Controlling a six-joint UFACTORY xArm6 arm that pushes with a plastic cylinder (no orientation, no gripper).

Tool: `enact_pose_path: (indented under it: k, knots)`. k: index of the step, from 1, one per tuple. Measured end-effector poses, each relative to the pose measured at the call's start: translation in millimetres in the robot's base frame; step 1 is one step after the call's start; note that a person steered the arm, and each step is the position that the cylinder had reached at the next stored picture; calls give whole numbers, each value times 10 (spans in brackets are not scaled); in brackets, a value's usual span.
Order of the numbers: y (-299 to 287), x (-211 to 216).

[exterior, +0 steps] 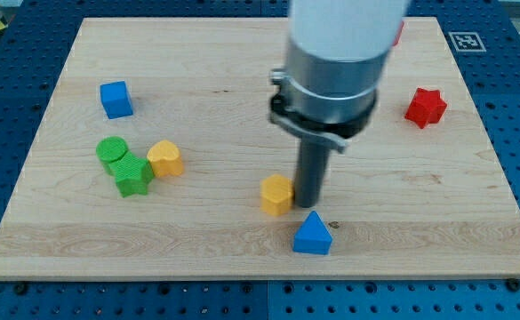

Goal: Slide yellow hexagon into the group of blocks

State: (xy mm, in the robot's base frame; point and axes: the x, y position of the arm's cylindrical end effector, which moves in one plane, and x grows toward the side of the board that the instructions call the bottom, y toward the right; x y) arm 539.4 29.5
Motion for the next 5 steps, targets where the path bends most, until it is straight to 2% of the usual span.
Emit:
enact_pose_path:
  k: [2, 3, 5]
  knots:
    - [-656, 144]
    - [-743, 274]
    - [-1453, 37]
